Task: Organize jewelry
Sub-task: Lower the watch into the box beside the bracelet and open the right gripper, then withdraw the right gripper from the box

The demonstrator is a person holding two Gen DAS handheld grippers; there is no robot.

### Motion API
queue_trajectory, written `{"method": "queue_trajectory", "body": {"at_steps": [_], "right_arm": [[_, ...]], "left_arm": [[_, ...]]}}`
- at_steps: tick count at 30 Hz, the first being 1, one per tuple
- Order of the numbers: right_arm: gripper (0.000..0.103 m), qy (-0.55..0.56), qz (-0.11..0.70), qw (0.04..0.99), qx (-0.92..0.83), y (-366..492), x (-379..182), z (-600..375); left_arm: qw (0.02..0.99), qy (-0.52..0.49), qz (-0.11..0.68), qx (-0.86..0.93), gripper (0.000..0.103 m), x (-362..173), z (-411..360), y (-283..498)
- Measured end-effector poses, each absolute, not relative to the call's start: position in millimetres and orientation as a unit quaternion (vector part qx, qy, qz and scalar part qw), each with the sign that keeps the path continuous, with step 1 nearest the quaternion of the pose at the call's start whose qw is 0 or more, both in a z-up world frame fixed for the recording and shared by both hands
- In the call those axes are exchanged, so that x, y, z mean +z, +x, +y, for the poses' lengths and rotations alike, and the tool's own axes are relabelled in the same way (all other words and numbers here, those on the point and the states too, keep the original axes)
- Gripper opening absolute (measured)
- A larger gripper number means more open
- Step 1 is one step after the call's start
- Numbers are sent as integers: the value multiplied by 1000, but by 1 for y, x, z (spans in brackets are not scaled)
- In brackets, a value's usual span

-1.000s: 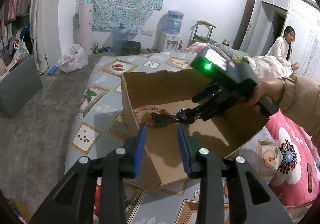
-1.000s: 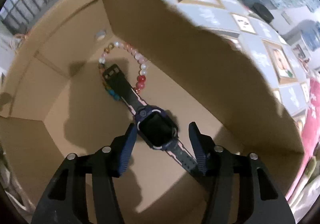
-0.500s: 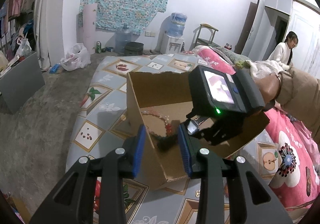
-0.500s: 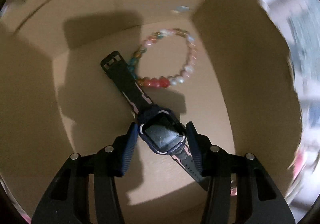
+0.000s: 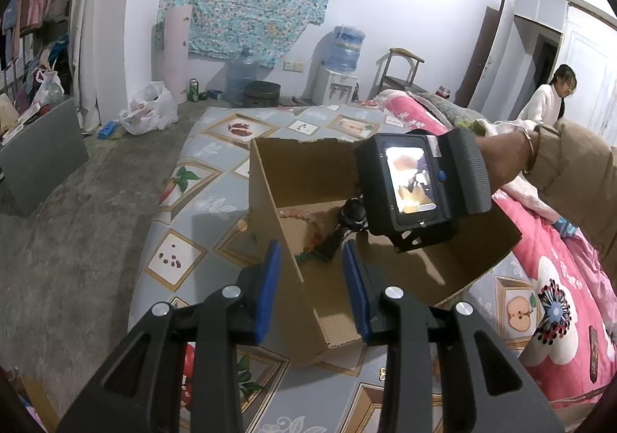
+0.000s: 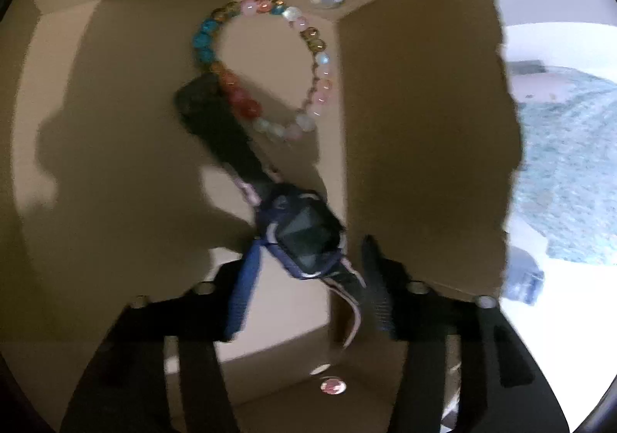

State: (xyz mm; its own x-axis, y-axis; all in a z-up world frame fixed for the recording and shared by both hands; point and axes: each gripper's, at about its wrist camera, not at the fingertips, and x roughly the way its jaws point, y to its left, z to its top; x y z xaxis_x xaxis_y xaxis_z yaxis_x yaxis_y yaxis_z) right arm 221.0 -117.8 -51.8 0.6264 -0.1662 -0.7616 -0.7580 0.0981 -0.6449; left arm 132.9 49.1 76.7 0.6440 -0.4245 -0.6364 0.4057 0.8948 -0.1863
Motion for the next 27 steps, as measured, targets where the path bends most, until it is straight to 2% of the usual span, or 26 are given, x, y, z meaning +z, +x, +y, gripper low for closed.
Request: {"method": "queue_trajectory", "body": {"at_steps": [2,7,12,14,17,19,24,27], "right_arm": [[64,-625,361,656,220,221,-45,-121],[66,-555,383,702,227,239,-13,-143],[66,-443,404,770,217,256,37,-175],[66,-361,407,811,215,254,54,-198],[66,-208,400,865,221,209,73,-207],[67,-103,372,891,239,185,89,-220],[73,31,293,927,234,105,101,-229],[76,82,270,935,216,64,94,-230]], "left_arm": [[906,-16,357,-228,32,75,50,134],[904,-20,361,-227,34,72,52,136],[907,-21,353,-227,37,74,52,133],[909,-21,348,-228,40,75,51,132],[912,-19,336,-234,46,79,49,127],[914,-15,326,-239,55,82,46,123],[919,-7,311,-241,75,88,45,109],[918,-9,315,-242,82,85,50,98]]}}
